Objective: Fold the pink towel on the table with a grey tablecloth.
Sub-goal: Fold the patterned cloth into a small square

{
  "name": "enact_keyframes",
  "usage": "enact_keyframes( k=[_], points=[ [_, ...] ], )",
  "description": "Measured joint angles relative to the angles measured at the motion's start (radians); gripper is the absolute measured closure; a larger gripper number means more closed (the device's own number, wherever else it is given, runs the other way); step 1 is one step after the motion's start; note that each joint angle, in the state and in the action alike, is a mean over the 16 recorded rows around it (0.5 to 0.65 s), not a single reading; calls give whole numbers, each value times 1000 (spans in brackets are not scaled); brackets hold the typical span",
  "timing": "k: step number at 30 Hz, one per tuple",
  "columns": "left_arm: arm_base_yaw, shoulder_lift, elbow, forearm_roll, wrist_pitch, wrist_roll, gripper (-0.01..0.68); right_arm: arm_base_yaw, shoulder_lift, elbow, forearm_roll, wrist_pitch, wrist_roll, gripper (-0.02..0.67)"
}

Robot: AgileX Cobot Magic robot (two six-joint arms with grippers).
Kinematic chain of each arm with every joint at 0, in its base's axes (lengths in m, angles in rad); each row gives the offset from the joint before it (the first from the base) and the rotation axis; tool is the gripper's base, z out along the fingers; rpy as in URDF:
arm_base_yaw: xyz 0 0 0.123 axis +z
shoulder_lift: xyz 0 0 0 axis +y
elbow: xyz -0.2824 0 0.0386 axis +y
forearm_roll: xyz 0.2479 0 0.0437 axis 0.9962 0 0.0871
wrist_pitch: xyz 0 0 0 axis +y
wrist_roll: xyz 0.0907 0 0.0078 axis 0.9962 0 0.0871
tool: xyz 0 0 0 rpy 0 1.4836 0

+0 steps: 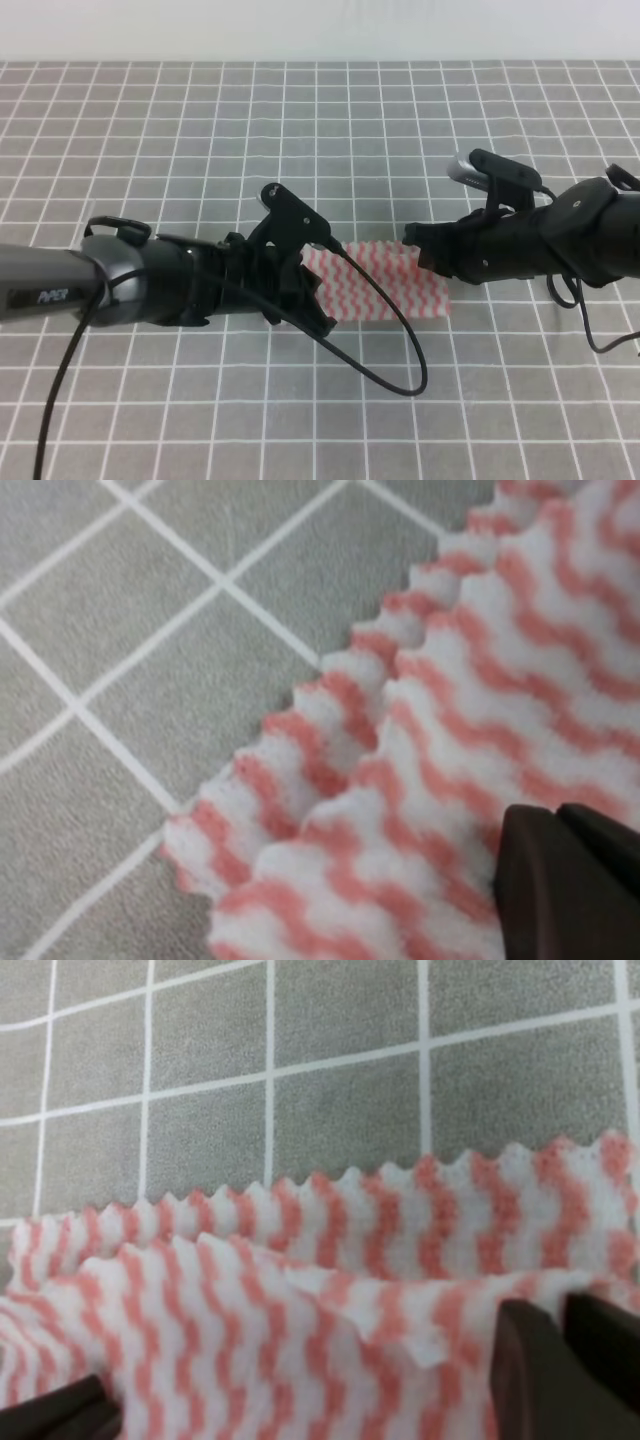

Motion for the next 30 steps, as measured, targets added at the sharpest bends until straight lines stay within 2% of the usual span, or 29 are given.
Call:
enact_keyframes(
  k=[7,10,12,24,30],
  points=[
    [0,19,-1,6,-3,10,674,0,-1,-4,0,-70,0,441],
    [0,20,-1,4,-2,10,674,0,-1,-13,-1,-82,-1,422],
    [0,20,-1,4,-2,10,674,0,0,-24,-2,-76,-5,430],
    [0,-1,-2,4,-9,10,674,0,12,-98,-16,64,-41,626],
    [0,-13,-2,2,-25,10,674,0,42,-108,-25,59,-50,663]
  ],
)
